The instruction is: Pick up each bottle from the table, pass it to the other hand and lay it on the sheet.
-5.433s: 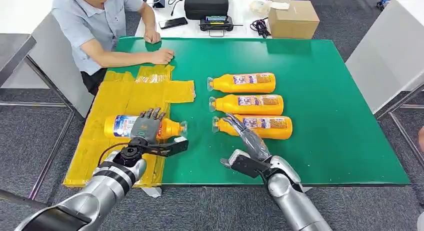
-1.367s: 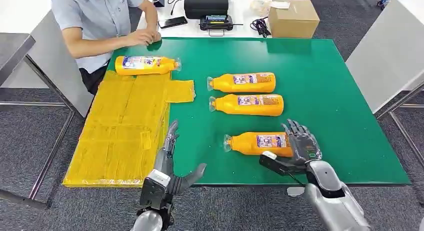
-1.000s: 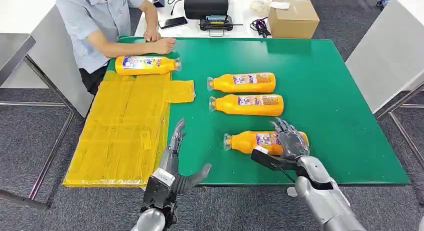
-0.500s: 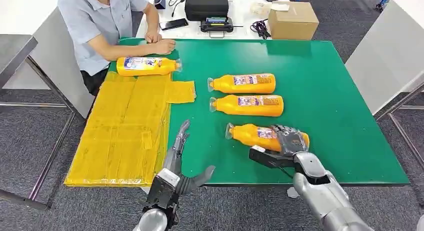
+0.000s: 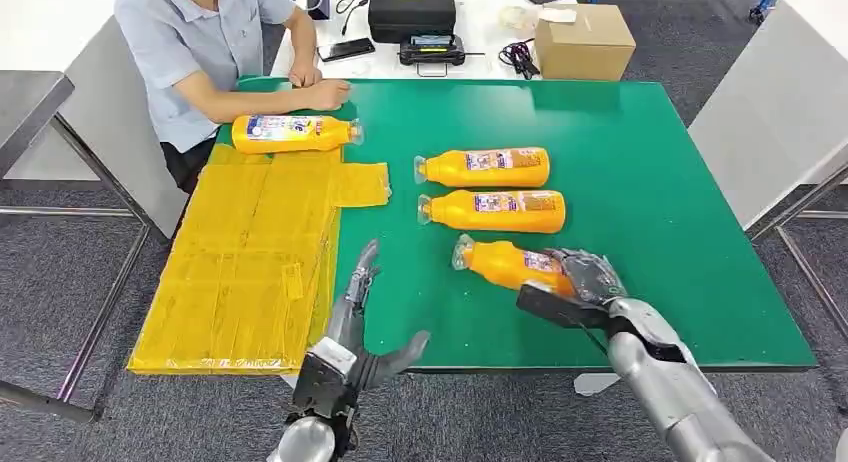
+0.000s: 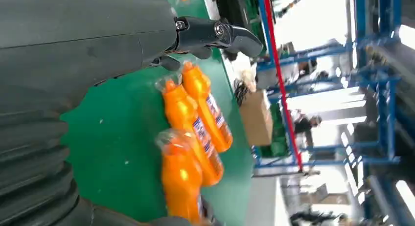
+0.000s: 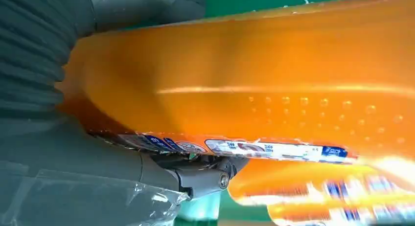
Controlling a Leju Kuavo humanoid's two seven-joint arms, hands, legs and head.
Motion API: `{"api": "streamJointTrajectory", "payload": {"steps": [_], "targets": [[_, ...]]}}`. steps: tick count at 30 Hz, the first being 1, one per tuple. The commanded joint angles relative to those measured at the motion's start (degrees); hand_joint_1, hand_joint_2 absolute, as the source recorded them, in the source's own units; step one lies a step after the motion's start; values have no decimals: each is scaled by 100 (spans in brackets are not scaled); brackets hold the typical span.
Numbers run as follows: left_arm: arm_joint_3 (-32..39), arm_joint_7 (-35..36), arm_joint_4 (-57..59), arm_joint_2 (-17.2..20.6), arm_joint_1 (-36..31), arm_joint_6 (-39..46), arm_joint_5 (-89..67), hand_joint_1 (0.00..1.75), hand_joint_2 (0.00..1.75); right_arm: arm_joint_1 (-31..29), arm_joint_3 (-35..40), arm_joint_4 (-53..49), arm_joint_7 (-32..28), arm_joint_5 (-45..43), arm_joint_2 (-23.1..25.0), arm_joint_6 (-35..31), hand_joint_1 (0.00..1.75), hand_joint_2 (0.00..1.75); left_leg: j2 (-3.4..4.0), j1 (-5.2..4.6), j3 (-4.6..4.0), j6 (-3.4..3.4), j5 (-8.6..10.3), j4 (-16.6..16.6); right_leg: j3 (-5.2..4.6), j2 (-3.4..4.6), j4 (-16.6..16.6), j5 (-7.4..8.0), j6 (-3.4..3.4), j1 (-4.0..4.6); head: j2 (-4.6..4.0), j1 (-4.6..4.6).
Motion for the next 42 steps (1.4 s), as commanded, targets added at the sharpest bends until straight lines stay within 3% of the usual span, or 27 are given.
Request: {"api": "streamJointTrajectory", "payload": {"steps": [1, 17, 21, 31, 42], "targets": [[273, 61, 661, -104, -309, -290, 1787, 0, 175, 877, -391, -1475, -368, -897, 588, 217, 175, 175, 10, 9, 13, -16, -3, -6, 10, 8, -5, 0, -18, 10, 0, 0], [230, 44, 639, -77, -309, -270, 1839, 0, 175, 860, -399, -1410, -365, -922, 536, 217, 175, 175, 1, 2, -19, -16, -7, -2, -15, 3, 3, -7, -19, 4, 0, -2], [323, 128, 808, -107, -382, -273, 2507, 0, 175, 739, -246, -1747, -603, -1235, 727, 364, 175, 175, 9, 0, -31, -14, -6, -2, -31, 12, 4, -3, -16, 2, 0, -2], [-267, 533, 1194, 91, -729, -1025, 3131, 0, 175, 354, 256, -1650, -720, -1911, 951, 688, 175, 175, 9, 2, -37, -11, -2, -3, -35, 11, 3, -1, -11, 1, 0, -2], [-180, 874, 1540, 45, -887, -1335, 3493, 0, 175, 143, 595, -1561, -760, -1944, 1051, 755, 175, 175, 8, 5, -29, -18, -7, -3, -26, 9, 3, -6, -19, 6, 0, -2]]}}
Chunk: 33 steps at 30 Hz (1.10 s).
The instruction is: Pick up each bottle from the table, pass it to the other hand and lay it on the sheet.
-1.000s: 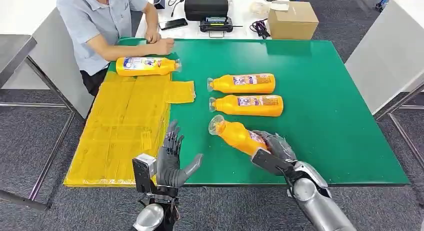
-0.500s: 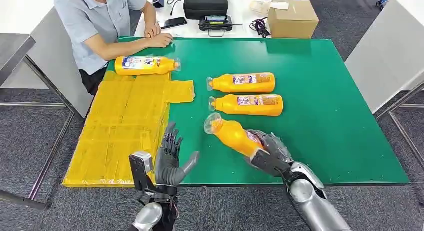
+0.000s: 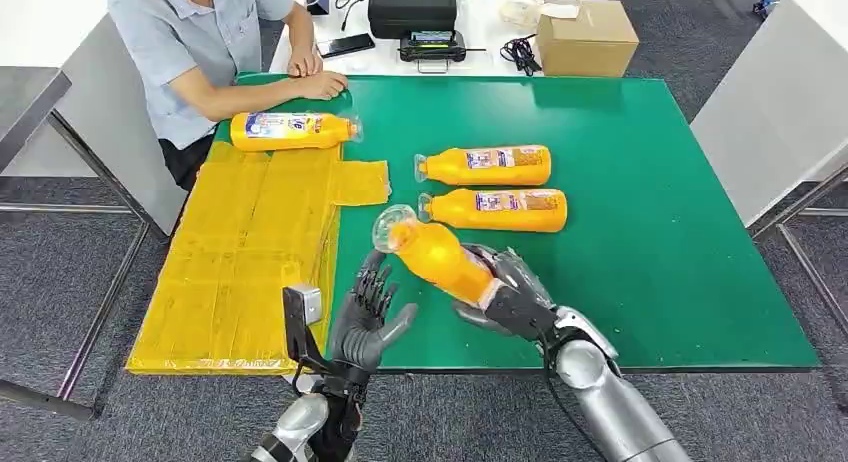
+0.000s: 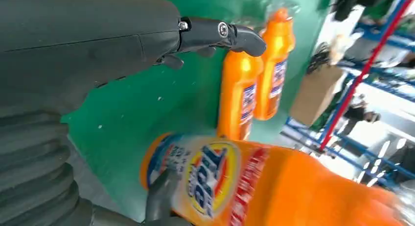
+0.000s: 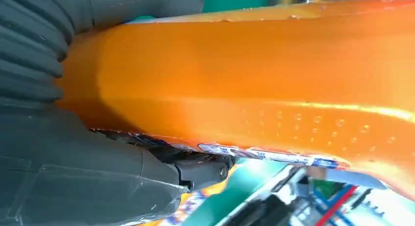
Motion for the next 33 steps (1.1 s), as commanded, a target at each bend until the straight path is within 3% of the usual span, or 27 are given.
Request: {"api": "streamJointTrajectory", "payload": {"steps": [1, 20, 28, 33], "targets": [[-153, 79, 630, 152, -341, -113, 117, 0, 175, -396, 470, 285, -9, -49, 89, 39, 175, 175, 13, 6, 25, -14, -8, -5, 20, 10, -3, -5, -16, 7, 0, 0], [-216, -732, 201, 86, -450, 464, -630, 0, 175, -654, 1097, 1157, 194, 190, 315, -201, 159, 175, 19, 8, 23, -15, -10, -1, 20, 16, 0, -4, -17, 8, 0, 0], [-319, -1032, 30, 38, -455, 737, -891, 0, 175, -695, 1160, 1356, 244, 259, 391, -376, 166, 175, 14, 8, 20, -13, -10, 2, 19, 11, 1, -6, -14, 8, 0, 0], [-390, -619, 226, 41, -535, 398, -615, 0, 175, -785, 1185, 1458, 246, 305, 457, -433, 166, 175, 8, 5, 15, -11, -5, 0, 13, 6, 0, -4, -12, 5, 0, 0]]}}
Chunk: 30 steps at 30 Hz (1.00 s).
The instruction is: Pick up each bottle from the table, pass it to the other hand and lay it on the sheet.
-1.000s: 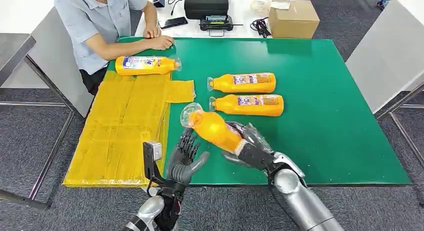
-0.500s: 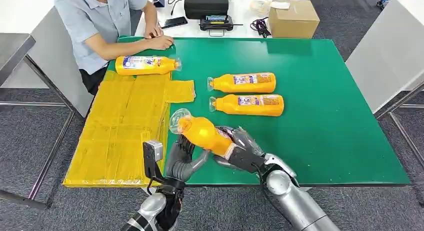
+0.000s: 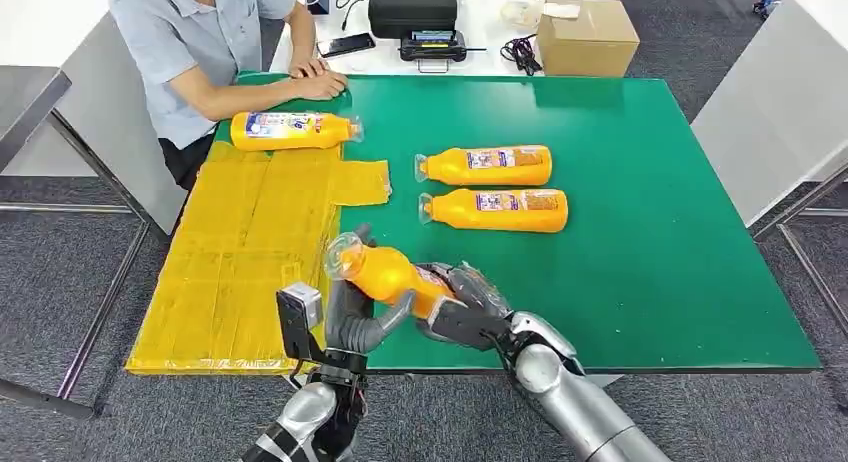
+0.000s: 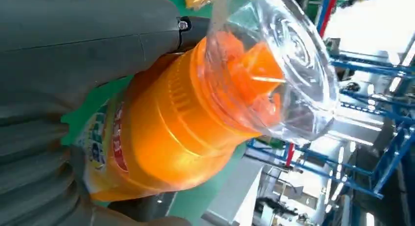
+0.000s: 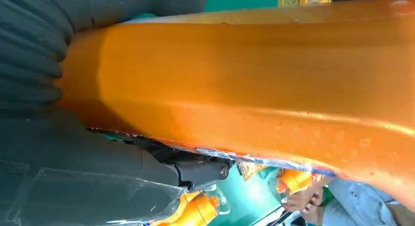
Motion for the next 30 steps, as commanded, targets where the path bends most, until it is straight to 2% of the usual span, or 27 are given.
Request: {"api": "streamJointTrajectory", "payload": {"steps": [1, 4, 6, 10, 12, 14, 30], "targets": [[-179, 460, 402, 12, -326, -456, 478, 0, 175, -487, 322, 691, 36, 72, 181, -90, 169, 175, 10, 2, 8, -7, -2, -1, 5, 7, -1, 0, -9, 3, 0, 0], [-182, 482, 478, 16, -367, -530, 529, 0, 175, -537, 360, 706, 84, 138, 224, -139, 164, 175, 14, 1, 12, -8, -4, -2, 7, 11, 0, -1, -10, 2, 0, 0], [-151, 424, 452, 22, -373, -500, 522, 0, 175, -501, 330, 681, 71, 92, 200, -130, 171, 175, 20, 4, 18, -10, -8, 0, 13, 16, 1, -3, -14, 5, 0, 0], [-50, 493, 115, 119, -241, -615, 709, 0, 175, -356, 210, 577, 52, -10, 68, -96, 162, 175, 9, 3, 11, -8, -4, -2, 8, 6, -2, -2, -9, 4, 0, 0], [-37, 672, 172, 115, -262, -619, 785, 0, 175, -345, 153, 620, 51, -1, 70, -102, 168, 175, 12, 5, 18, -9, -7, -2, 15, 8, -2, -4, -11, 6, 0, 2], [-60, 680, 223, 111, -282, -670, 799, 0, 175, -351, 118, 639, 46, 7, 80, -117, 164, 175, 13, 6, 27, -12, -12, 0, 24, 8, 0, -9, -15, 7, 0, 0], [-66, 737, 300, 93, -312, -750, 875, 0, 175, -366, 96, 624, 45, 11, 100, -126, 168, 175, 12, 5, 22, -11, -9, -1, 19, 8, -2, -6, -13, 6, 0, 0]]}}
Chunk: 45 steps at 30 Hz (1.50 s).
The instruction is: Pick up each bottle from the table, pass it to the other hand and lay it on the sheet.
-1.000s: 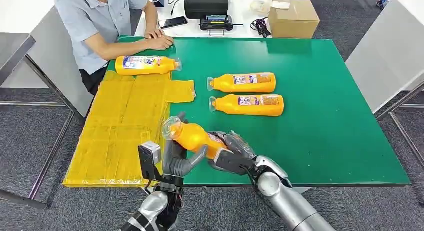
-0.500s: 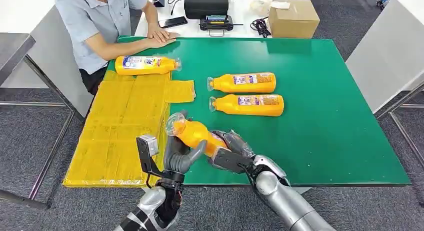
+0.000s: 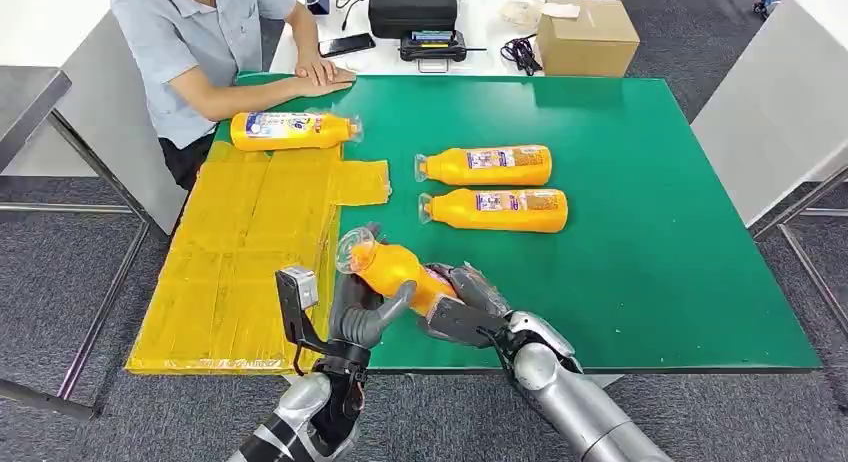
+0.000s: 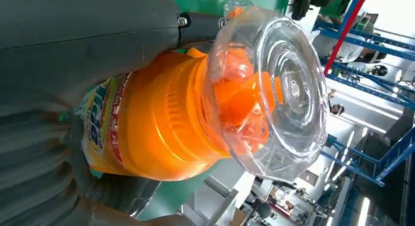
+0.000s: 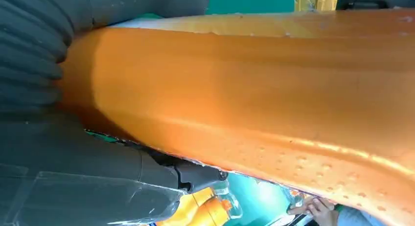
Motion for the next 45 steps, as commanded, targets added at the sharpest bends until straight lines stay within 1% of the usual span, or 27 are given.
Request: {"api": "streamJointTrajectory", "payload": {"steps": [1, 5, 7, 8, 9, 10, 11, 13, 14, 16, 17, 19, 20, 21, 23, 24, 25, 26, 27, 29, 30, 31, 32, 38, 41, 44, 45], "targets": [[-116, 94, 312, 90, -203, -78, 82, 0, 175, -267, 53, 294, 1, 15, 58, 0, 166, 175, 9, 3, 14, -8, -5, -2, 12, 6, -2, -3, -10, 3, 0, 0], [-69, 118, 583, 40, -295, -93, 163, 0, 175, -296, 84, 256, -17, 40, 83, 3, 166, 175, 13, 6, 21, -12, -10, 3, 18, 9, 2, -6, -15, 7, 0, 0], [-55, 127, 703, 23, -328, -111, 201, 0, 175, -315, 95, 271, -15, 39, 119, 1, 169, 175, 9, 3, 9, -7, -3, -2, 8, 7, -3, 0, -9, 3, 0, 0], [-55, 127, 703, 23, -328, -111, 201, 3, 175, -315, 95, 271, -15, 39, 119, 1, 168, 175, 16, 7, 24, -14, -10, 0, 21, 12, -1, -5, -17, 8, 0, 0], [-50, 86, 797, 8, -367, -158, 209, 175, 175, -318, 96, 246, -23, 39, 113, -3, 166, 175, 13, 4, 19, -12, -7, -1, 16, 10, -1, -3, -14, 5, 0, 0], [-26, 47, 836, -1, -374, -203, 210, 175, 175, -317, 82, 230, -28, 33, 109, -11, 169, 175, 9, 3, 11, -9, -4, -1, 9, 6, -1, -1, -10, 4, 0, 0], [-21, 46, 840, 2, -371, -237, 216, 175, 175, -323, 73, 221, -29, 33, 106, -16, 166, 175, 13, 7, 22, -13, -9, 1, 19, 9, 0, -5, -16, 8, 0, 0], [-24, -1, 857, 0, -379, -249, 161, 175, 175, -339, 41, 204, -39, 25, 107, -30, 169, 175, 7, 3, 11, -8, -3, -1, 9, 4, -1, -2, -10, 4, 0, 0], [-11, -3, 862, -3, -381, -252, 166, 175, 175, -348, 32, 196, -38, 26, 109, -32, 164, 175, 12, 6, 20, -13, -9, 1, 18, 8, 0, -5, -15, 7, 0, 0], [19, -12, 876, -13, -392, -252, 169, 175, 175, -366, 18, 182, -42, 24, 120, -39, 162, 175, 9, 2, 8, -7, -4, 0, 6, 6, 0, -1, -9, 3, 0, 2], [33, -3, 896, -21, -400, -257, 181, 175, 175, -372, 15, 176, -45, 21, 127, -40, 164, 175, 16, 6, 23, -13, -11, 3, 20, 12, 2, -7, -15, 7, 0, 0], [78, 21, 929, -31, -408, -291, 234, 175, 175, -384, 14, 159, -49, 17, 143, -44, 162, 175, 10, 1, 8, -7, -3, 0, 6, 7, 1, -1, -9, 2, 0, 0], [91, 26, 930, -33, -407, -295, 249, 175, 175, -388, 14, 158, -49, 17, 143, -45, 161, 175, 17, 6, 22, -13, -13, 5, 18, 13, 6, -8, -17, 7, 0, 0], [98, 24, 932, -26, -405, -293, 251, 175, 175, -400, 12, 154, -46, 16, 146, -43, 159, 175, 16, 4, 16, -10, -9, 2, 13, 12, 2, -4, -13, 5, 0, 0], [122, 11, 941, -33, -402, -287, 267, 175, 175, -408, 11, 141, -47, 17, 138, -46, 147, 175, 15, 4, 19, -12, -10, 3, 16, 11, 4, -6, -15, 5, 0, 0], [134, -12, 934, -37, -397, -266, 265, 175, 175, -413, 8, 135, -46, 17, 134, -50, 147, 175, 15, 3, 15, -11, -7, 1, 11, 11, 2, -3, -13, 4, 0, 0], [139, -29, 924, -35, -395, -257, 258, 175, 175, -419, 7, 135, -46, 17, 133, -51, 141, 175, 12, 1, 10, -8, -5, 0, 7, 10, 2, -2, -10, 2, 0, 0], [141, -60, 897, -31, -388, -243, 239, 175, 175, -429, 7, 143, -43, 17, 137, -52, 143, 175, 20, 5, 23, -14, -12, 4, 18, 15, 5, -7, -17, 6, 0, 0], [160, -112, 864, -32, -383, -202, 216, 175, 175, -433, 5, 138, -44, 17, 140, -55, 143, 175, 17, 4, 18, -12, -10, 3, 14, 14, 4, -5, -15, 5, 0, 2], [177, -138, 801, -22, -371, -191, 205, 175, 175, -437, 11, 142, -44, 17, 145, -58, 131, 175, 18, 5, 20, -14, -12, 4, 17, 14, 4, -7, -16, 6, 0, 0], [190, -157, 762, -17, -362, -151, 186, 175, 175, -431, 15, 141, -44, 17, 143, -59, 63, 175, 18, 4, 17, -12, -10, 3, 14, 14, 3, -5, -14, 5, 0, 0], [203, -165, 747, -15, -360, -129, 182, 175, 175, -426, 14, 139, -45, 17, 141, -61, 40, 175, 13, 2, 10, -8, -5, -1, 7, 11, 0, -1, -10, 3, 0, 0], [203, -165, 747, -15, -360, -129, 182, 175, 175, -426, 14, 139, -45, 17, 141, -61, 40, 175, 19, 6, 22, -14, -13, 5, 19, 15, 5, -8, -17, 7, 0, 0], [203, -165, 747, -15, -360, -129, 182, 175, 175, -426, 14, 139, -45, 17, 141, -61, 40, 175, 8, 2, 8, -7, -3, -1, 7, 6, -1, -1, -8, 3, 0, 0], [203, -165, 747, -15, -360, -129, 182, 175, 175, -426, 14, 139, -45, 17, 141, -61, 40, 175, 14, 6, 22, -13, -12, 4, 20, 10, 4, -8, -15, 7, 0, 0], [203, -165, 747, -15, -360, -129, 182, 175, 175, -426, 14, 139, -45, 17, 141, -61, 40, 175, 9, 3, 9, -8, -3, -1, 7, 7, -1, -1, -9, 3, 0, 0], [212, -188, 748, -14, -356, -92, 163, 175, 175, -417, 14, 137, -47, 19, 137, -66, 0, 175, 12, 4, 18, -11, -8, 0, 15, 9, 1, -5, -13, 5, 0, 0]]}}
